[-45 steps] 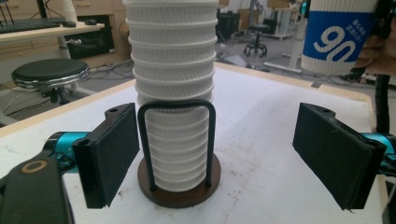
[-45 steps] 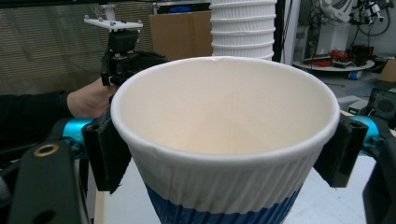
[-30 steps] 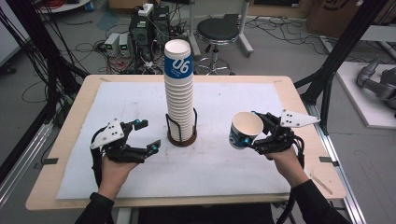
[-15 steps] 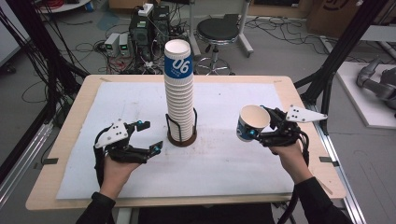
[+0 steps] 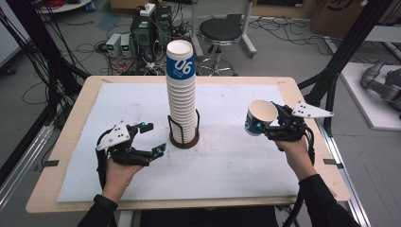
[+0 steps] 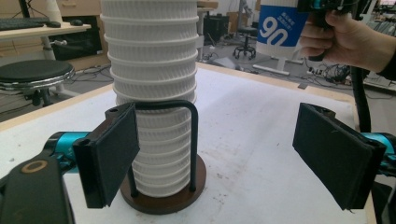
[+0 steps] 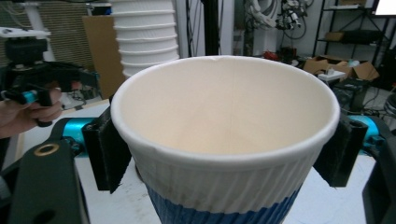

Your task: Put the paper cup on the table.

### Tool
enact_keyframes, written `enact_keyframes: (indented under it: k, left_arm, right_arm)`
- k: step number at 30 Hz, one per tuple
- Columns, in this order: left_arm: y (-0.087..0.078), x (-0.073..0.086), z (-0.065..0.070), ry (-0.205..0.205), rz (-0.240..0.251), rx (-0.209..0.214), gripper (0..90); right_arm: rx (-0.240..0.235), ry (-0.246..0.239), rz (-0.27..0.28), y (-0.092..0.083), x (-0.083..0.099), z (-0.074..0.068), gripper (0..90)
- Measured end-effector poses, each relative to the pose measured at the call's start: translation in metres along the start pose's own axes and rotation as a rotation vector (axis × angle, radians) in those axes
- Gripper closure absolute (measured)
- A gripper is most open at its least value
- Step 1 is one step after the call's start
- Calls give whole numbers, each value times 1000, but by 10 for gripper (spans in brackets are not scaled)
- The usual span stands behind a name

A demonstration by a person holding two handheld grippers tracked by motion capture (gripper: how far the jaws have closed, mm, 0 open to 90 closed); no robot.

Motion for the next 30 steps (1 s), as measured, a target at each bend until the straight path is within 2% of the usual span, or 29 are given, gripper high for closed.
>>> enact_keyframes:
  k: [8,11,16,21,30]
  left_arm:
    - [0,2,1,0,-6,-1,146]
    - [1,2,2,2,-9,5,146]
    - [3,3,3,7,-12,13,146]
    - [3,3,4,10,-17,15,146]
    - [4,4,6,13,-19,21,146]
  right_arm:
    - [58,18,19,8,4,20,197]
    - [69,24,13,11,6,24,197]
    - [114,34,8,18,11,35,196]
    - [133,69,1,24,16,43,195]
    - [176,81,-36,32,25,52,195]
Point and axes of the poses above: each handheld gripper's, and its own axes: y roughly forward along the jaws, x roughly out of its underside, z roughly to its right, the point moved 7 cm from there along y, roughly forward along the jaws, and after that the axes turned 1 degree about -x, right-handed, at the moved point
